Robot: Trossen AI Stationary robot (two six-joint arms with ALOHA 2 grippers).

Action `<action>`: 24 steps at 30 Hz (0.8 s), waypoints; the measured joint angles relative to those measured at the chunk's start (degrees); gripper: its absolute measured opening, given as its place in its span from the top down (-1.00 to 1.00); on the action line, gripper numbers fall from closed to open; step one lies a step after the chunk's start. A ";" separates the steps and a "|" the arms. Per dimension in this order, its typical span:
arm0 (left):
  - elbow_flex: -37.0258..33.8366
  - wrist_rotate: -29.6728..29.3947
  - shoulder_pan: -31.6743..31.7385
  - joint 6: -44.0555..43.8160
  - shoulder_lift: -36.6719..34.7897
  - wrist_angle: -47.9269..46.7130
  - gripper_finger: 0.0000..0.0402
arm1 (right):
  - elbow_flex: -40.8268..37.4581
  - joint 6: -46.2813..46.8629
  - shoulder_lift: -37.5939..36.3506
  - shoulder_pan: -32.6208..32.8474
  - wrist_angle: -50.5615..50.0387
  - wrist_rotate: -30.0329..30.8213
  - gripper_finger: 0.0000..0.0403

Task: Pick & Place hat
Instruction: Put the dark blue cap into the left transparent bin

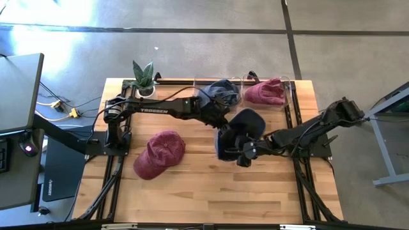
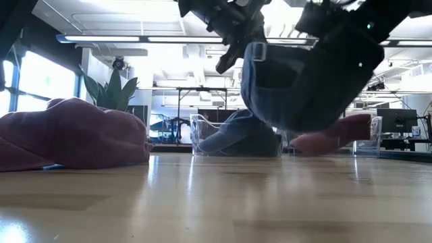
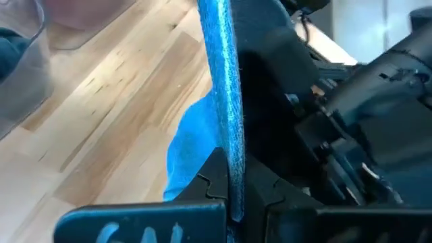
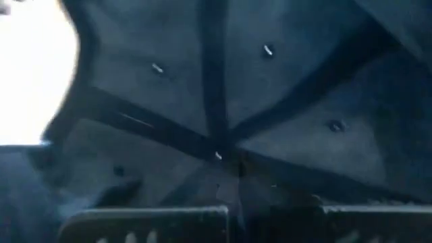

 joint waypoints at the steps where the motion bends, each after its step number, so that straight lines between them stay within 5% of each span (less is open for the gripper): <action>1: -0.04 -0.80 -0.31 0.14 0.02 -0.02 0.99 | 0.02 0.61 0.37 -0.51 -1.26 -0.11 0.99; 8: -0.04 -3.66 -2.26 1.80 0.02 2.19 1.00 | 0.02 5.23 4.64 -2.35 -2.71 5.54 0.99; 13: 0.69 -5.80 -3.57 4.23 0.07 2.01 1.00 | 0.00 7.18 5.87 -3.24 1.13 3.62 0.99; 24: 1.84 -10.54 -4.07 7.33 0.04 -0.55 1.00 | -0.07 29.48 -9.06 1.30 -1.63 -4.49 0.99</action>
